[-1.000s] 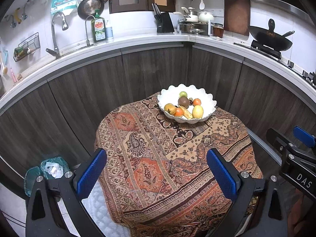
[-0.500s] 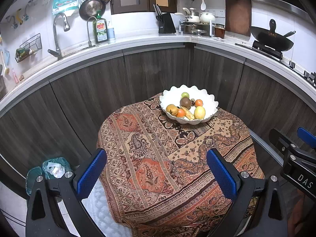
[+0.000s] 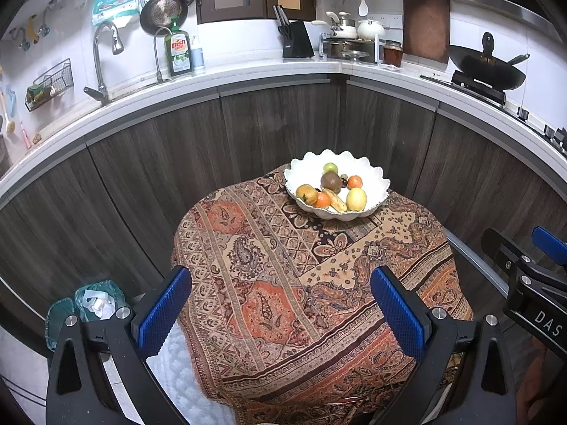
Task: Organize fruits
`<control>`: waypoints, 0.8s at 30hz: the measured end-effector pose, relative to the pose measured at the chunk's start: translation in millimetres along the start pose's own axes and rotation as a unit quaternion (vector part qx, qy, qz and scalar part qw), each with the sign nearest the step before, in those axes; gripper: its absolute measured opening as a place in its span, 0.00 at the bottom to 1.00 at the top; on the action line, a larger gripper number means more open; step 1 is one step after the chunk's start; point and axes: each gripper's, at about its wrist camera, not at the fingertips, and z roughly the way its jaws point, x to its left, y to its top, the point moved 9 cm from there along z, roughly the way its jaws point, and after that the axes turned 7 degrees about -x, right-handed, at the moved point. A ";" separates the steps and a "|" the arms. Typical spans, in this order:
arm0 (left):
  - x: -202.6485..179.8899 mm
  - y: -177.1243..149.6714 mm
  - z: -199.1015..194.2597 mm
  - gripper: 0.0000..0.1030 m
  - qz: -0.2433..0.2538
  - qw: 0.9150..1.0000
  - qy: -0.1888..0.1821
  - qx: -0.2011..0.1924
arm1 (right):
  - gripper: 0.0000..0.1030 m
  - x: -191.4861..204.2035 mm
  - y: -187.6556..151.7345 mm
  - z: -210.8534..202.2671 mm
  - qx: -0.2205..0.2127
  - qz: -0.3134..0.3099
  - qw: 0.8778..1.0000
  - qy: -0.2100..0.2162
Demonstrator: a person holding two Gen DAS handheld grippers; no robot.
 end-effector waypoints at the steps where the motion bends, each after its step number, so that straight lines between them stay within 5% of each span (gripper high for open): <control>1: -0.5 -0.7 0.2 1.00 0.000 1.000 0.000 0.002 | 0.94 0.1 -0.1 -0.3 0.001 0.000 1.000 0.000; 24: -2.7 -4.0 6.4 1.00 0.008 1.000 -0.003 0.010 | 0.94 -2.9 -3.4 4.4 0.004 0.003 1.000 -0.005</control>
